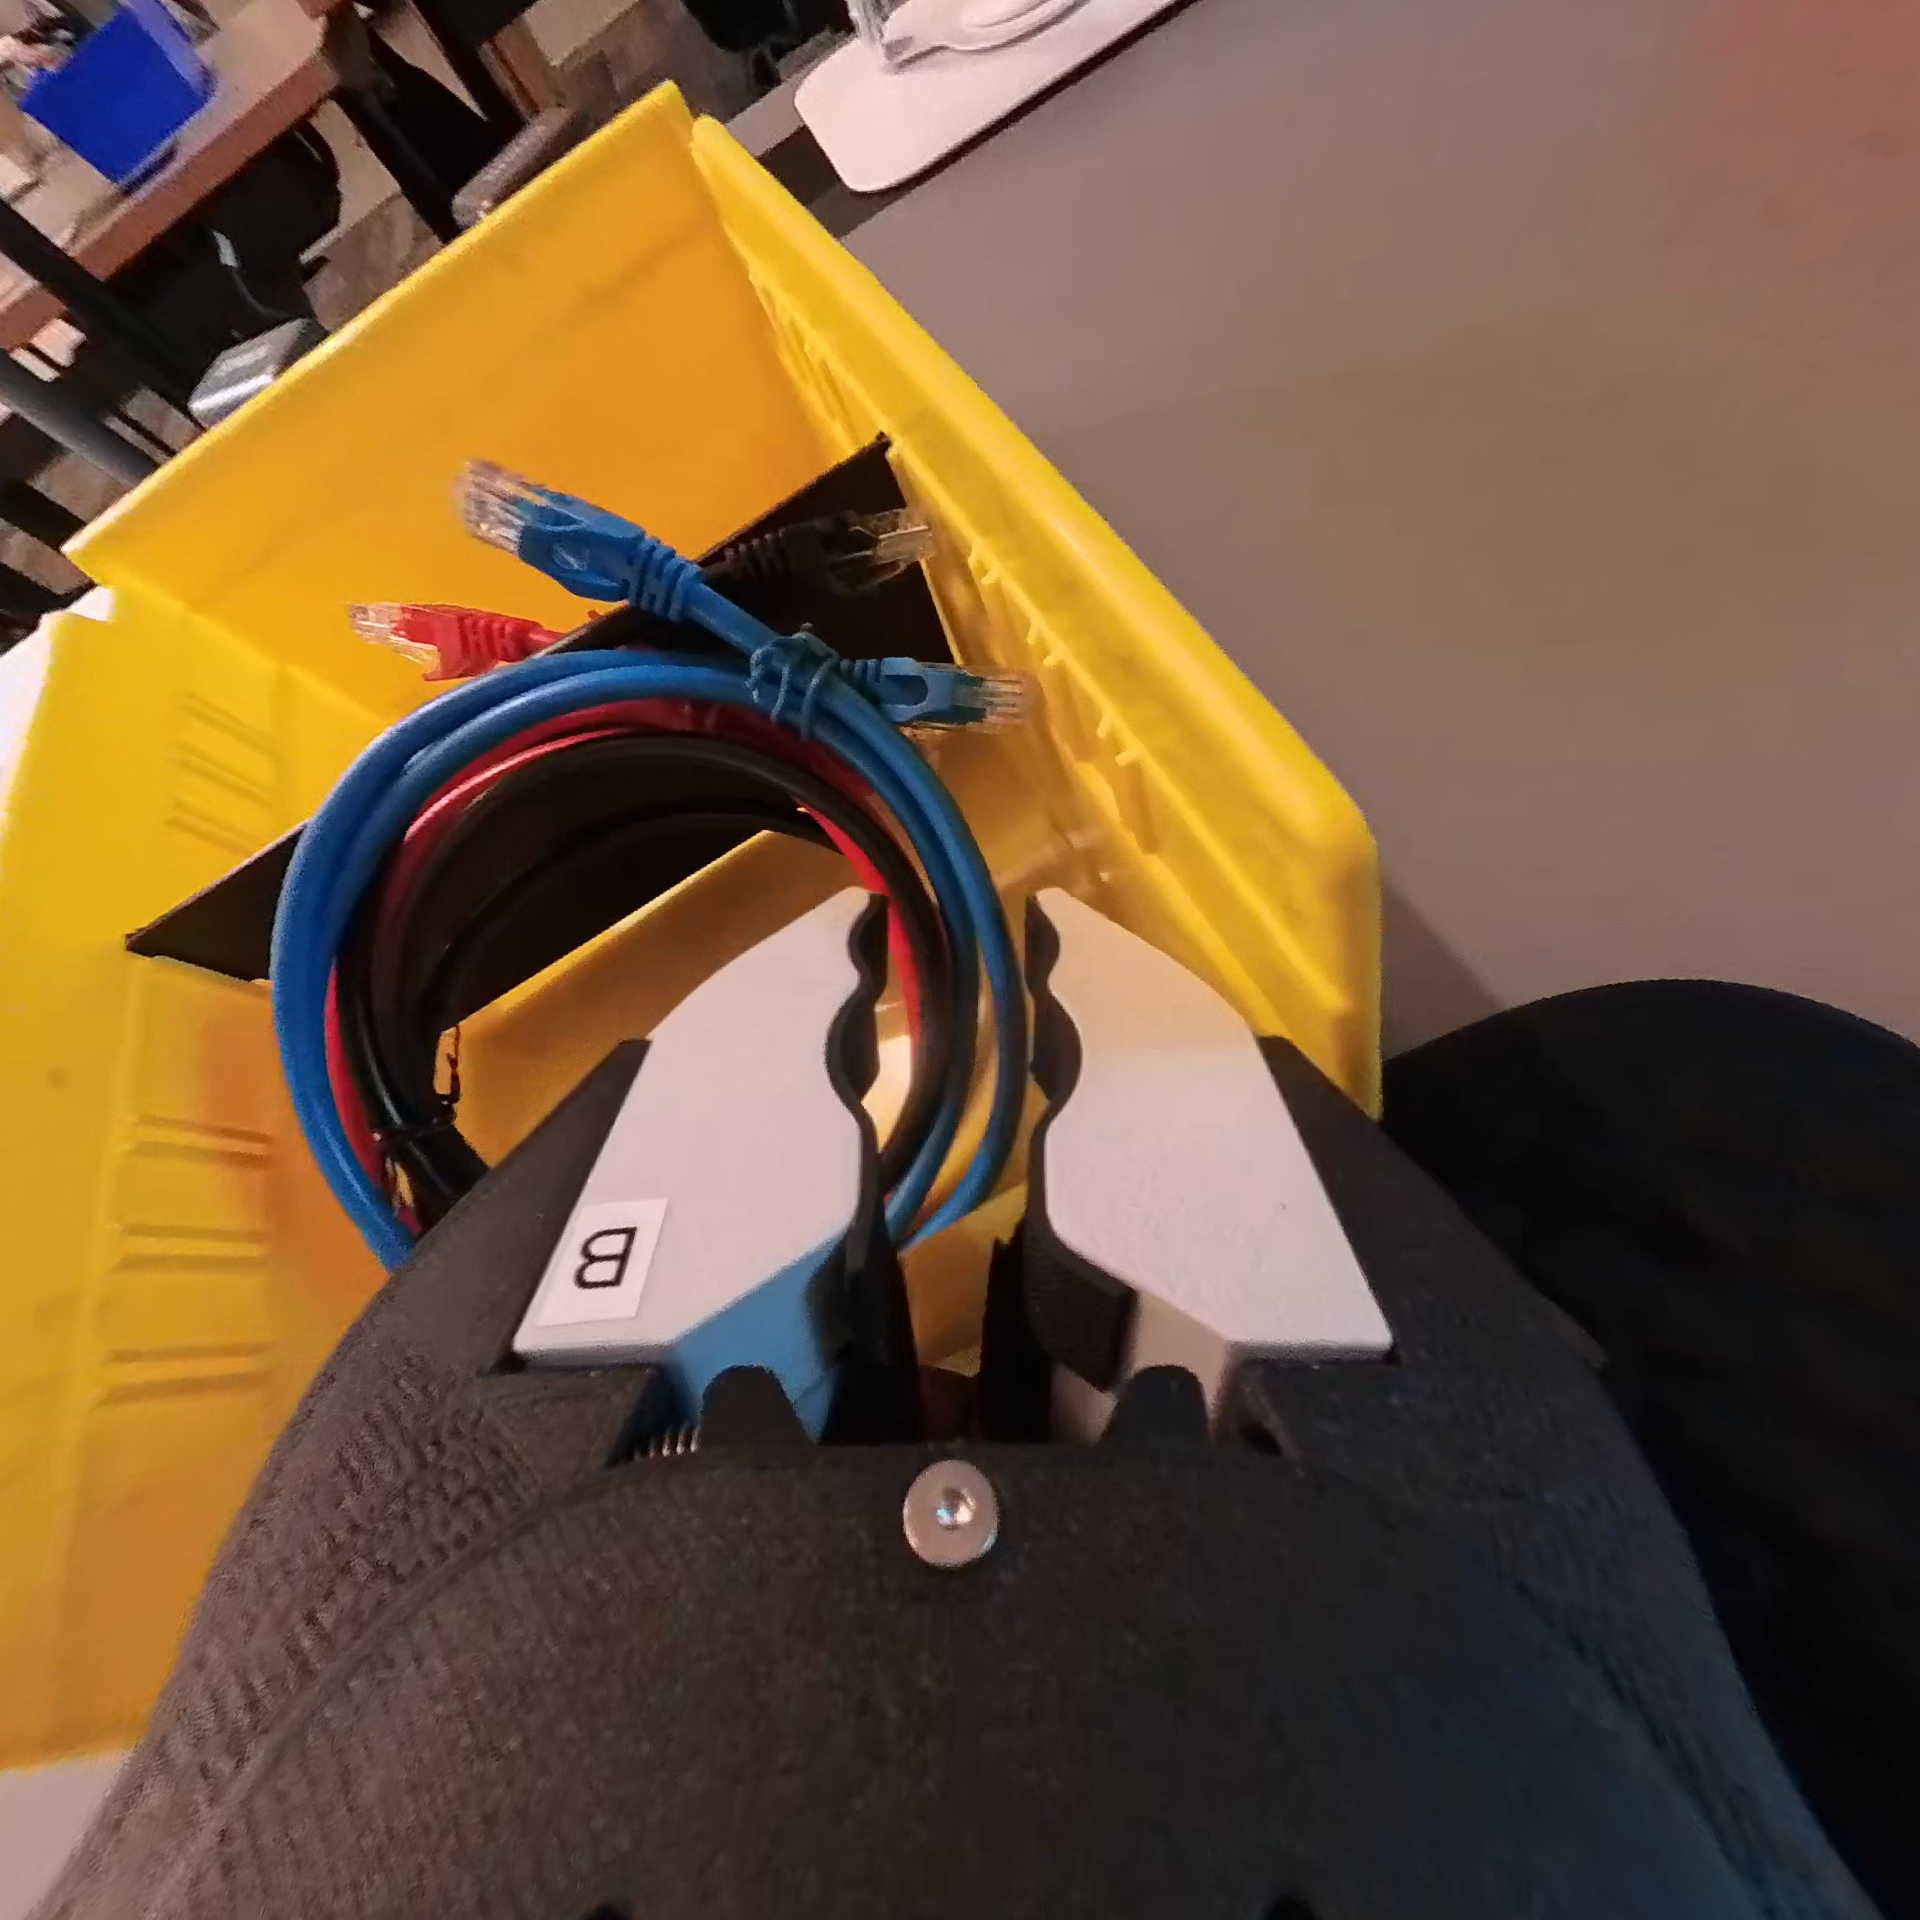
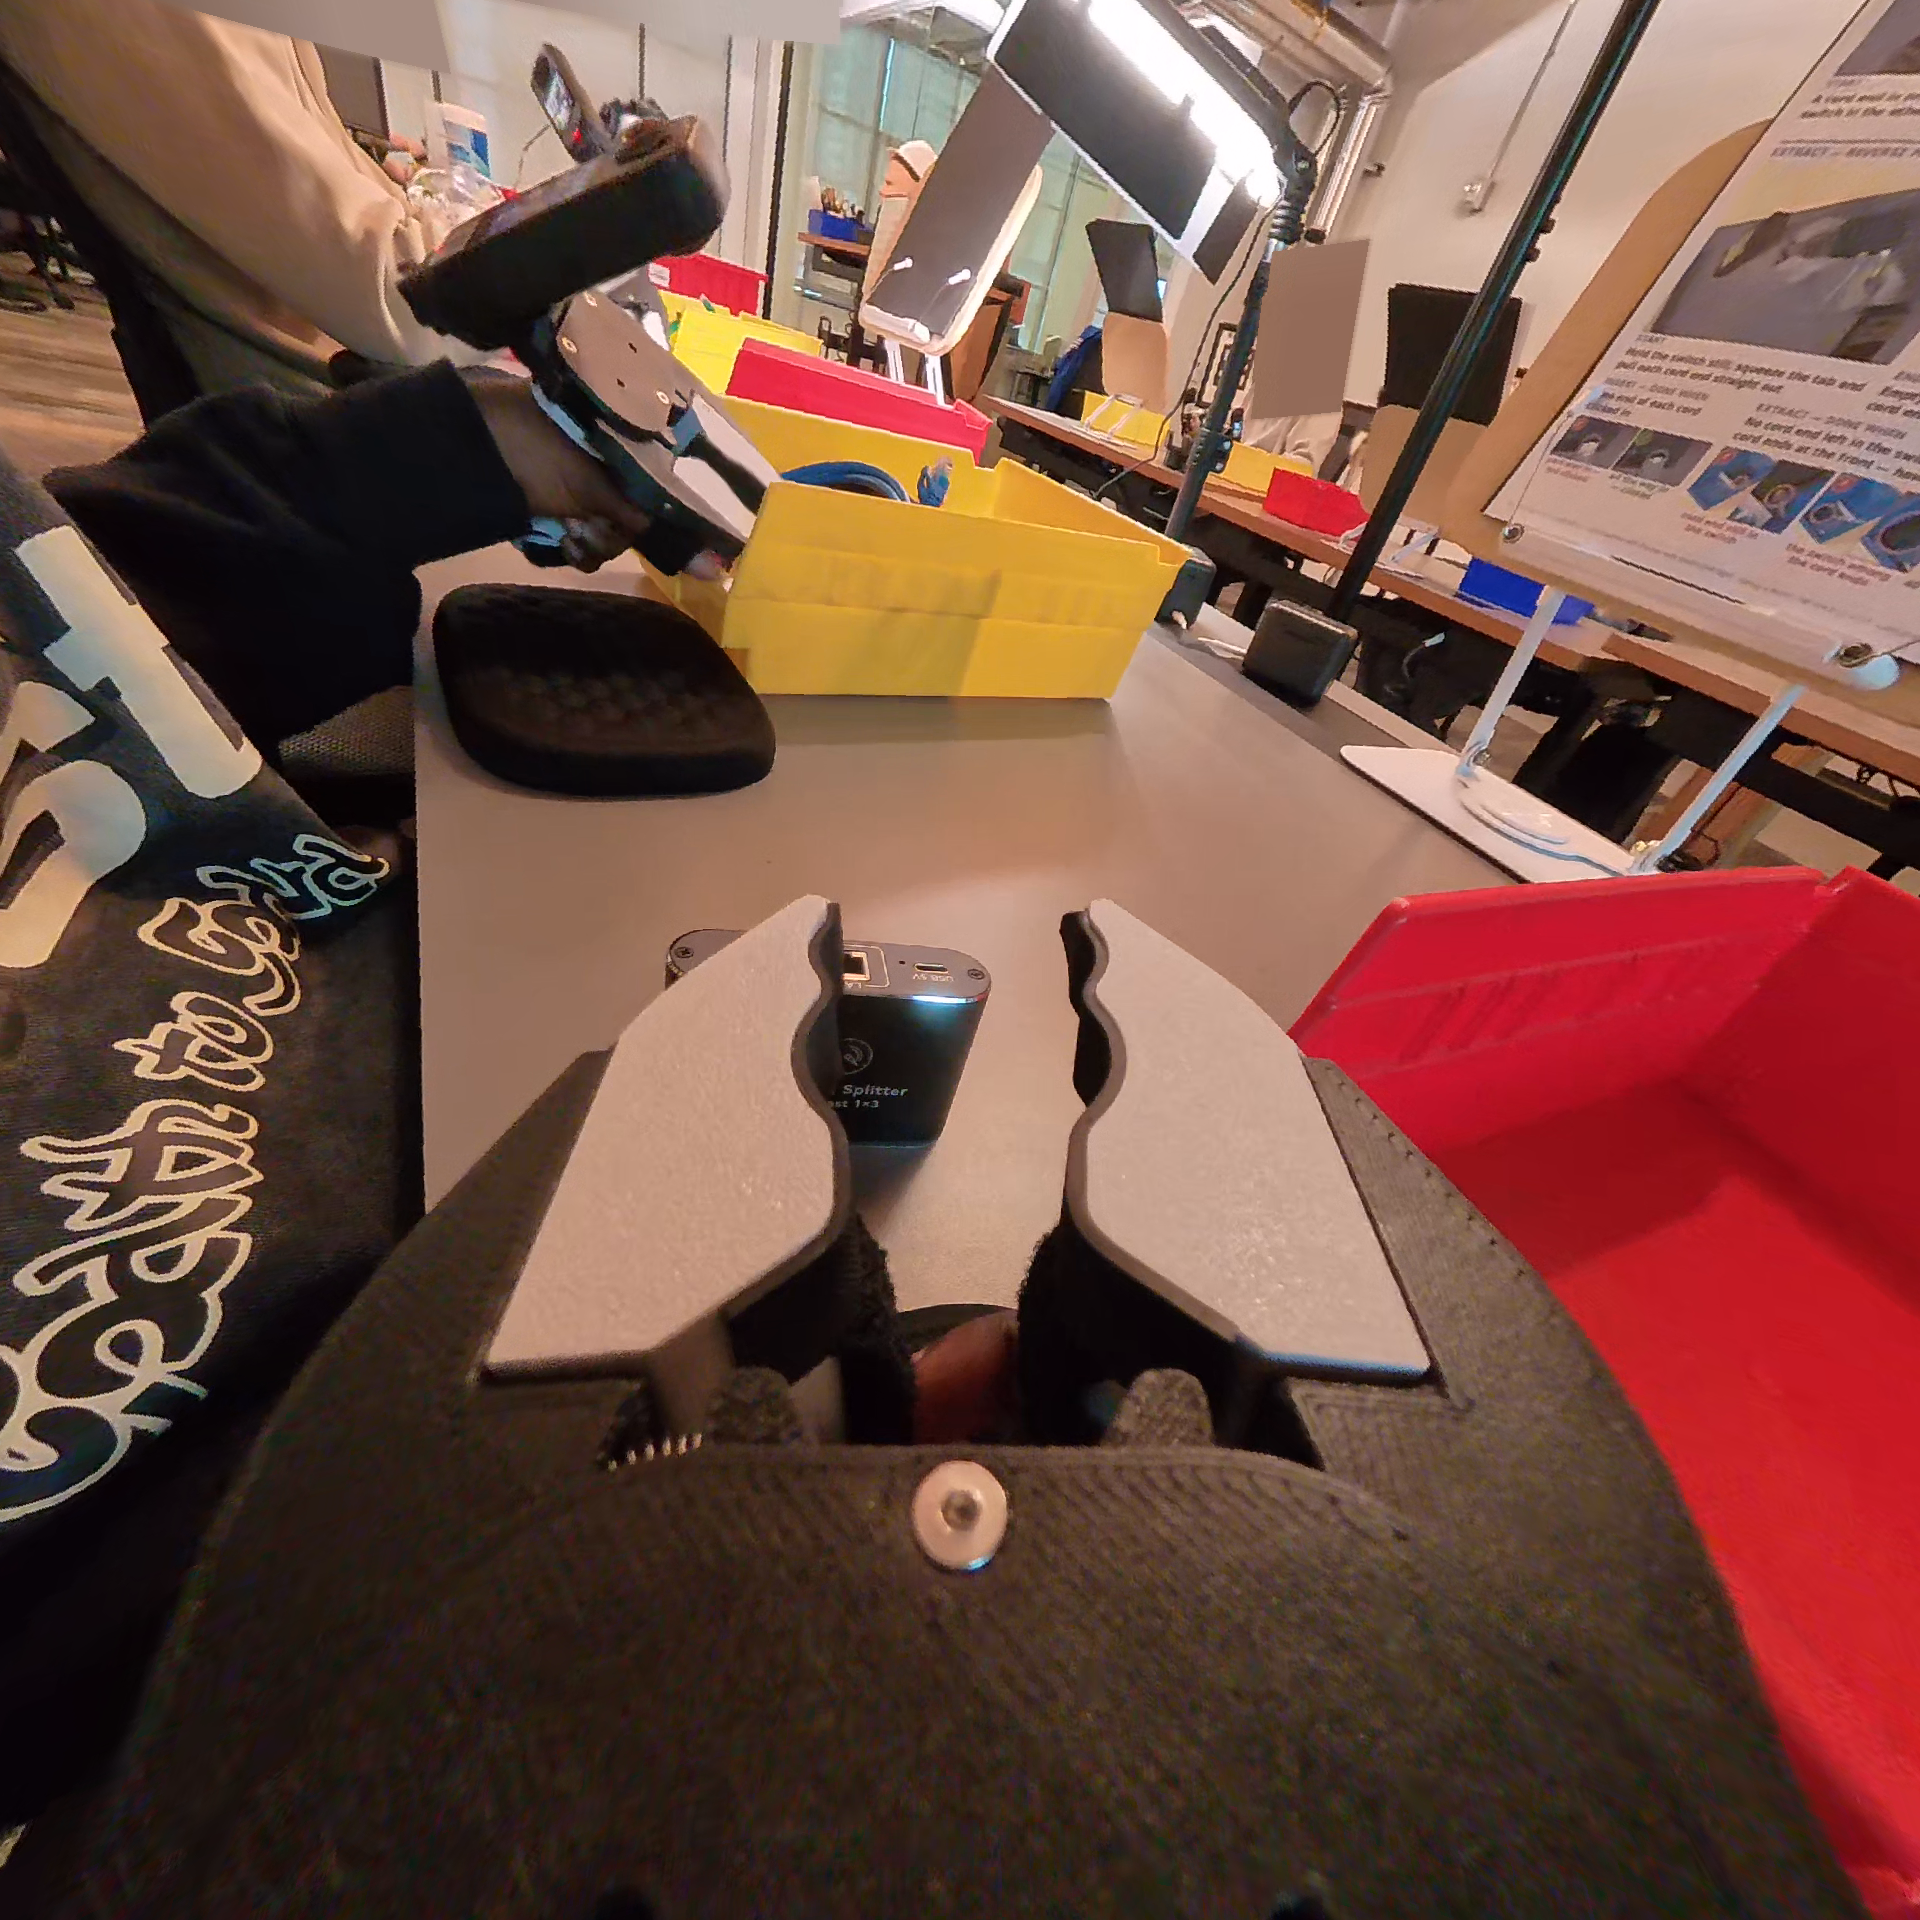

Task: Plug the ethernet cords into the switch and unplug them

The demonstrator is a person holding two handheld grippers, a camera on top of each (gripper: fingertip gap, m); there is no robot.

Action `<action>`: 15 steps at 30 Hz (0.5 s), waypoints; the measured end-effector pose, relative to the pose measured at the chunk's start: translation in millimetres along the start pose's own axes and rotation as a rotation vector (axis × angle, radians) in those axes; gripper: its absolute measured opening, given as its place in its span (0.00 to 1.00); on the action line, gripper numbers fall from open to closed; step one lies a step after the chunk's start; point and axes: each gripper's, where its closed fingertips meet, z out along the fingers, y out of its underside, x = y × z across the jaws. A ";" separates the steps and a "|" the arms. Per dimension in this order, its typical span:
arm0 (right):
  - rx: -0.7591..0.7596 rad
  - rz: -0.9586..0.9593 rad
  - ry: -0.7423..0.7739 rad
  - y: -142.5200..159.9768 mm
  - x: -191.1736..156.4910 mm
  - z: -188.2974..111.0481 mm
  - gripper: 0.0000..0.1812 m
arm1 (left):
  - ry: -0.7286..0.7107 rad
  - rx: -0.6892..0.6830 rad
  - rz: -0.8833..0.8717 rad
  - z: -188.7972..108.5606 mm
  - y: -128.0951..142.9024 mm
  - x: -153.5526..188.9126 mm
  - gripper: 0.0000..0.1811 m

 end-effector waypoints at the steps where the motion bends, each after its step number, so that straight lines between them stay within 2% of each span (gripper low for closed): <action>1: -0.002 -0.002 0.000 0.3 -0.3 0.2 0.23 | 0.029 -0.007 -0.003 -0.2 0.7 4.5 0.14; 3: -0.006 -0.008 0.000 0.8 -0.7 0.5 0.23 | 0.077 -0.042 -0.011 1.0 4.9 13.2 0.13; 9: -0.017 -0.026 0.001 1.9 -1.9 1.4 0.23 | -0.060 -0.110 0.048 -0.8 9.8 0.0 0.13; 15: -0.035 -0.058 0.004 4.1 -4.1 2.8 0.23 | -0.043 -0.116 0.048 0.1 10.2 3.3 0.09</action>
